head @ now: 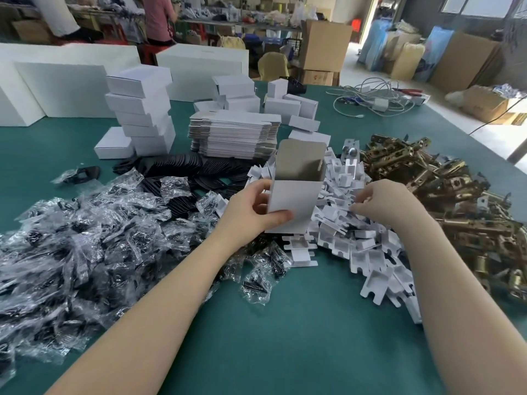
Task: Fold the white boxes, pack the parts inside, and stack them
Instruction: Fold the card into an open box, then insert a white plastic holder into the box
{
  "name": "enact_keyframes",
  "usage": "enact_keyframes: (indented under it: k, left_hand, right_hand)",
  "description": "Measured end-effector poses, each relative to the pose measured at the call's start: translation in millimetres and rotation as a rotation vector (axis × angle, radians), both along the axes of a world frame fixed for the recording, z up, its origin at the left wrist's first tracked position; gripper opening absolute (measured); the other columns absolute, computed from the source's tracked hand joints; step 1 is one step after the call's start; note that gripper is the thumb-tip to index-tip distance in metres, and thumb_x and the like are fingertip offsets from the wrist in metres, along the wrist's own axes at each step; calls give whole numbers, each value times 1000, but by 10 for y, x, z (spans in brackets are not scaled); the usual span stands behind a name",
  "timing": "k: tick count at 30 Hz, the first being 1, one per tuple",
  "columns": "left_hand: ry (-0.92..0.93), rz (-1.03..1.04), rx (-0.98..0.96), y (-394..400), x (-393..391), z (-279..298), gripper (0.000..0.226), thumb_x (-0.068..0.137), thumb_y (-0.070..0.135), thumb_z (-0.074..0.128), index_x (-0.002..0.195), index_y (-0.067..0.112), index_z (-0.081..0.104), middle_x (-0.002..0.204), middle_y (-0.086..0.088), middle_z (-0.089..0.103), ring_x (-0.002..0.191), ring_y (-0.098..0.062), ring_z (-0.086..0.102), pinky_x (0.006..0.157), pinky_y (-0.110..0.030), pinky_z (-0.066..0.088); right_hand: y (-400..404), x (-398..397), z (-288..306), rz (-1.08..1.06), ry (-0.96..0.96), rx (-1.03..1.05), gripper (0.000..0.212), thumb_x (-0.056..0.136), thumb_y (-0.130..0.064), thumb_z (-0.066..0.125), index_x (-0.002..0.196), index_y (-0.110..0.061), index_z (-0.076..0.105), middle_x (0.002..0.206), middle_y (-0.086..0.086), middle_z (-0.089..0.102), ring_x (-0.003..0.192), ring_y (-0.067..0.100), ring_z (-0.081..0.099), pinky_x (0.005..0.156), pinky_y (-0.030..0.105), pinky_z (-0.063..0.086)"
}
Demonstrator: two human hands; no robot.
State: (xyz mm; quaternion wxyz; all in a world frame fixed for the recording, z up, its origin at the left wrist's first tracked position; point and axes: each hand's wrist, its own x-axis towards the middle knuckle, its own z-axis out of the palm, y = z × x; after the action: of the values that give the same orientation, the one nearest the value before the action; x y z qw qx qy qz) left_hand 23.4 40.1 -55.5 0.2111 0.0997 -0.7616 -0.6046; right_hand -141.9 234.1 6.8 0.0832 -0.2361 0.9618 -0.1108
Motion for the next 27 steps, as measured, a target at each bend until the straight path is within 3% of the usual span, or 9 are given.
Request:
enact_keyframes:
  k: [3, 10, 12, 15, 18, 20, 24, 27]
  left_hand:
    - [-6, 4, -2, 0, 3, 3, 49, 68, 30, 83, 109, 43, 60, 102, 13, 74, 91, -7, 71, 78, -21, 58]
    - [-13, 0, -3, -5, 14, -9, 51, 69, 30, 82, 114, 39, 60, 103, 12, 74, 93, -7, 71, 81, -24, 58]
    - [-12, 0, -4, -3, 14, -7, 51, 69, 30, 82, 115, 37, 61, 104, 10, 74, 94, -8, 71, 82, -25, 58]
    - [-11, -1, -2, -1, 11, -5, 50, 70, 28, 82, 115, 36, 61, 104, 7, 74, 94, -8, 71, 82, -24, 58]
    - [-11, -5, 0, -3, 13, -8, 50, 71, 26, 83, 115, 35, 62, 103, 7, 75, 93, -9, 71, 83, -24, 58]
    - [-16, -7, -4, -7, 13, -9, 49, 74, 23, 84, 116, 35, 62, 102, 8, 75, 92, -8, 72, 82, -24, 58]
    - [-20, -18, -2, -12, 13, -13, 46, 78, 19, 83, 114, 36, 61, 101, 8, 75, 92, -10, 72, 81, -25, 59]
    - [-20, -25, 21, -6, 22, -7, 45, 76, 22, 83, 113, 37, 62, 102, 7, 75, 93, -11, 72, 82, -27, 59]
  right_hand:
    - [0, 10, -30, -13, -25, -63, 25, 89, -34, 67, 111, -22, 71, 91, -2, 62, 84, 18, 61, 75, 33, 53]
    - [-33, 20, 29, 5, -63, 25, 15, 87, -20, 66, 100, -15, 70, 87, -2, 63, 80, 16, 59, 67, 26, 44]
    - [-24, 35, 49, 8, -72, 18, 21, 85, -20, 68, 106, -14, 69, 90, -3, 64, 77, 12, 58, 60, 23, 43]
    - [20, 60, 87, 21, -92, 7, 50, 83, -22, 70, 130, -11, 57, 100, -3, 58, 85, 16, 55, 70, 26, 44]
    - [78, 94, 173, 70, -116, -62, 45, 86, -19, 65, 130, -13, 57, 107, 0, 57, 85, 15, 57, 76, 31, 50]
    - [106, 141, 267, 108, -143, -219, 37, 88, -19, 64, 124, -16, 59, 114, 3, 62, 85, 16, 62, 77, 32, 55]
    - [68, 354, 510, 165, -183, -761, 34, 87, -15, 68, 118, -25, 58, 107, 4, 66, 89, 20, 67, 75, 31, 61]
    - [-48, 578, 644, 334, -111, -989, 36, 85, -10, 72, 113, -30, 59, 105, -1, 63, 84, 7, 69, 70, 22, 59]
